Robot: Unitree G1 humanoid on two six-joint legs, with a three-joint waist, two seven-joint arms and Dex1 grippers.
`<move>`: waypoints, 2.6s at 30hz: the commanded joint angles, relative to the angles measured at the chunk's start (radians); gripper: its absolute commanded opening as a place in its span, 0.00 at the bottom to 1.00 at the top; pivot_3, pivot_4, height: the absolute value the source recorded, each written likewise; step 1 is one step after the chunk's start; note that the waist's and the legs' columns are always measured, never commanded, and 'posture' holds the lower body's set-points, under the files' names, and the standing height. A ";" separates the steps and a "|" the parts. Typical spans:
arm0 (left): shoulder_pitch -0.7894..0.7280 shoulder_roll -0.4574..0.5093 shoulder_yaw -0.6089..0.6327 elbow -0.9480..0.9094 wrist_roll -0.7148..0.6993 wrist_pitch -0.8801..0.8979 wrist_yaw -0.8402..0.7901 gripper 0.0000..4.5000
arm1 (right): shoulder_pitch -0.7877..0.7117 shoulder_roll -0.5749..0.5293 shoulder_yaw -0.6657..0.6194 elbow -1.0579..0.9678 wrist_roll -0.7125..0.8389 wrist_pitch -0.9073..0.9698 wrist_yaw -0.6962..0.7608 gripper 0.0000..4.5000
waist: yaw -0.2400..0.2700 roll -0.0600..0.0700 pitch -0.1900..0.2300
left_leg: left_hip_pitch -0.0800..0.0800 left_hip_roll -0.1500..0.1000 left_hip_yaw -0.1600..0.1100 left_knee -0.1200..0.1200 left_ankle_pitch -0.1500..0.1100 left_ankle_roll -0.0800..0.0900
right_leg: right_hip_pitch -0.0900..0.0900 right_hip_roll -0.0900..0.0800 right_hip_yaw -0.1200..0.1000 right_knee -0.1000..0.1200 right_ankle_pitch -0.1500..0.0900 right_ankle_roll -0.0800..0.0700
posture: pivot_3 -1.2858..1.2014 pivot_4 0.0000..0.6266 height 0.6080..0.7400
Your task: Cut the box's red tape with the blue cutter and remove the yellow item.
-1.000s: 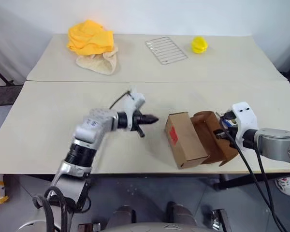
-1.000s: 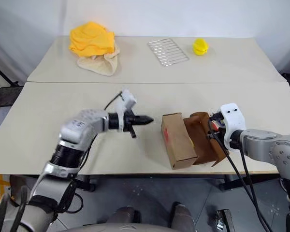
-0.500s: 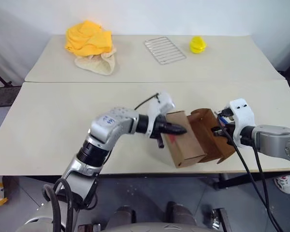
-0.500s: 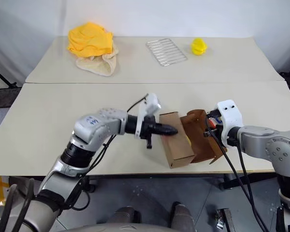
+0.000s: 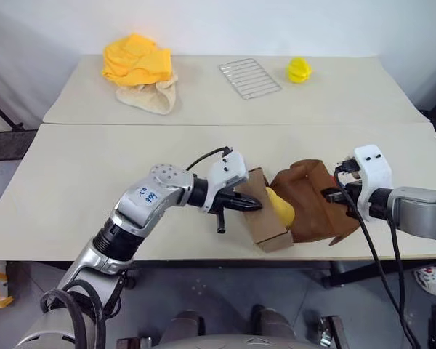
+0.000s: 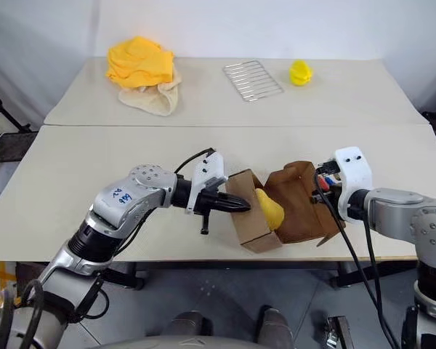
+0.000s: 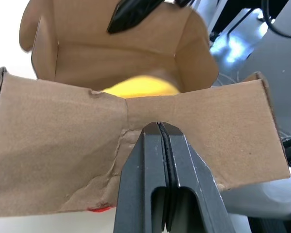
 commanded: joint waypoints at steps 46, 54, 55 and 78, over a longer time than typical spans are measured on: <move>0.131 -0.008 -0.085 0.016 0.237 0.047 0.171 0.00 | 0.028 0.123 -0.052 -0.099 -0.108 0.101 0.042 0.01 | 0.007 0.005 -0.002 | 0.004 -0.003 0.001 -0.002 -0.003 0.006 | 0.001 -0.001 0.007 -0.002 0.001 0.000 | 0.52 0.24 1.00; 0.109 -0.057 -0.068 0.087 0.267 0.001 0.175 0.00 | 0.011 0.142 -0.039 -0.105 -0.119 0.101 0.051 0.01 | 0.006 0.005 -0.002 | 0.004 -0.002 0.001 -0.002 -0.003 0.006 | 0.000 -0.001 0.007 -0.002 0.002 0.001 | 0.52 0.24 1.00; 0.110 -0.062 -0.072 0.099 0.272 -0.011 0.176 0.00 | 0.014 0.146 -0.041 -0.107 -0.119 0.101 0.052 0.01 | 0.006 0.005 -0.002 | 0.004 -0.002 0.001 -0.002 -0.003 0.006 | 0.000 -0.001 0.007 -0.002 0.002 0.001 | 0.52 0.24 1.00; 0.117 -0.077 -0.085 0.221 0.354 -0.129 0.135 0.00 | -0.014 0.041 -0.034 -0.147 -0.191 0.064 0.238 0.83 | 0.002 0.005 -0.002 | 0.004 -0.002 0.000 -0.002 -0.003 0.007 | 0.000 -0.001 0.007 -0.002 0.002 0.001 | 0.52 0.24 1.00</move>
